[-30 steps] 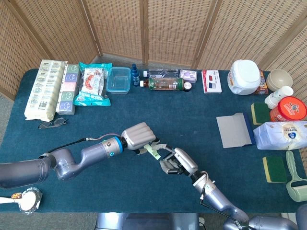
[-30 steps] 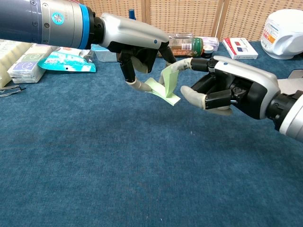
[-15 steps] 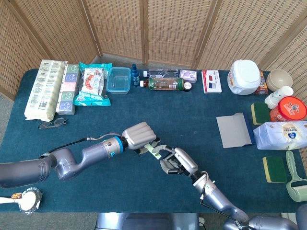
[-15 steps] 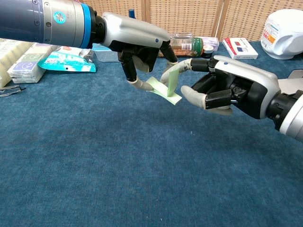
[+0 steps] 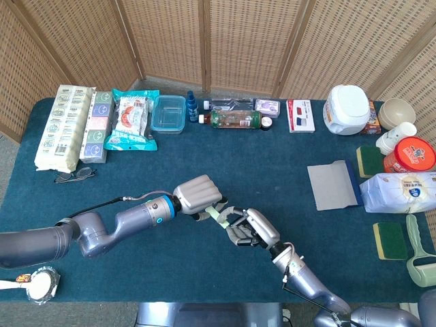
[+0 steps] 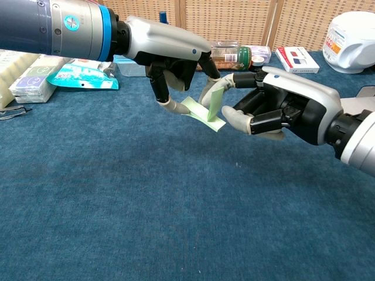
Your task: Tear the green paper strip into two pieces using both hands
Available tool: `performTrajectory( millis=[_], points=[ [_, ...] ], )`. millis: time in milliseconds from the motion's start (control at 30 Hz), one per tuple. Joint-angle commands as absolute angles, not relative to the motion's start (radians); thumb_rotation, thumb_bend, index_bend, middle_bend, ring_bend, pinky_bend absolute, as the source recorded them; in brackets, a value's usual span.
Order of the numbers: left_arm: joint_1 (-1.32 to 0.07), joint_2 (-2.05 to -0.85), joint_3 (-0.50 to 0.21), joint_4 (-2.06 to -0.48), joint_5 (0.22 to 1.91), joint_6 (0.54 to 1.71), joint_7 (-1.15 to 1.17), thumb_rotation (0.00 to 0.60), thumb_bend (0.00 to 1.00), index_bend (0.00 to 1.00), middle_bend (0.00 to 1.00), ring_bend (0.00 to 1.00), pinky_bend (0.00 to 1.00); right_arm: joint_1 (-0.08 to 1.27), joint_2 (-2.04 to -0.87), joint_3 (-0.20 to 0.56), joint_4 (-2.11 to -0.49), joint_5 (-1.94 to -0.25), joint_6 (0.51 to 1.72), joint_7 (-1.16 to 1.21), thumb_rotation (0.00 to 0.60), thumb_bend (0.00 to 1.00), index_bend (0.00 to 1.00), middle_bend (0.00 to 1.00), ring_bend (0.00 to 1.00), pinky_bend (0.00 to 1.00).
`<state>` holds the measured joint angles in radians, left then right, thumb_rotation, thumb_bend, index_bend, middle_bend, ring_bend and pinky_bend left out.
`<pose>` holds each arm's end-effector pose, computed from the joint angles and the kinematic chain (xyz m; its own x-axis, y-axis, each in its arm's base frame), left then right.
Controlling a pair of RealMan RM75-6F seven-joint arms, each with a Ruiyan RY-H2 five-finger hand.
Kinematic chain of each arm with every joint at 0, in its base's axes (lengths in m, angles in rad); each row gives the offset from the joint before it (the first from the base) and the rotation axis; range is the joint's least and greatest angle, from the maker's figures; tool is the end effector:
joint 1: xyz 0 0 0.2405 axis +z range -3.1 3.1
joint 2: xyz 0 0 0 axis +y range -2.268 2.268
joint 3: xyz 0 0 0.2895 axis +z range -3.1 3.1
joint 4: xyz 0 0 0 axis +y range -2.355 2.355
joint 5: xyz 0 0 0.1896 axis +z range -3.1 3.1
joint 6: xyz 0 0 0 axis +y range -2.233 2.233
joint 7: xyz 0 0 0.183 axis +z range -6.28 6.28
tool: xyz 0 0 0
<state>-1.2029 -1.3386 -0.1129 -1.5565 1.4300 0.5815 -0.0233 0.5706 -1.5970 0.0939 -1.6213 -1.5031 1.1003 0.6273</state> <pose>-0.0069 0.4002 -0.0086 0.7126 0.2549 0.6537 0.4950 -0.8429 -0.2109 -0.1343 -0.3091 -0.0232 -0.4187 -0.5781 0.7003 -0.7721 -0.1793 -0.6097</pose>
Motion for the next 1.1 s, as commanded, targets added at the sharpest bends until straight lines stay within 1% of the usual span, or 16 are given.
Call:
performTrajectory(
  millis=[33, 433, 667, 1100],
  points=[
    [-1.203, -1.337, -0.112, -1.557, 1.432, 0.582, -0.025, 0.6, 0.46, 0.68, 1.0, 1.0, 1.0, 0.571, -1.598, 0.096, -1.622, -1.5, 1.098, 0.624, 0.6, 0.56, 0.44, 0.97, 1.0, 0.97],
    [-1.2, -1.334, -0.108, -1.556, 1.442, 0.584, -0.035, 0.6, 0.46, 0.68, 1.0, 1.0, 1.0, 0.57, -1.606, 0.1, -1.617, -1.494, 1.097, 0.619, 0.6, 0.56, 0.52, 0.98, 1.0, 0.97],
    [-1.2, -1.336, -0.103, -1.554, 1.448, 0.584, -0.038, 0.6, 0.46, 0.68, 1.0, 1.0, 1.0, 0.57, -1.609, 0.1, -1.614, -1.491, 1.094, 0.616, 0.6, 0.56, 0.54, 0.98, 1.0, 0.97],
    [-1.202, -1.348, -0.096, -1.541, 1.451, 0.575, -0.041, 0.6, 0.46, 0.68, 1.0, 1.0, 1.0, 0.57, -1.612, 0.102, -1.61, -1.484, 1.089, 0.611, 0.6, 0.56, 0.63, 1.0, 1.0, 0.97]
  ],
)
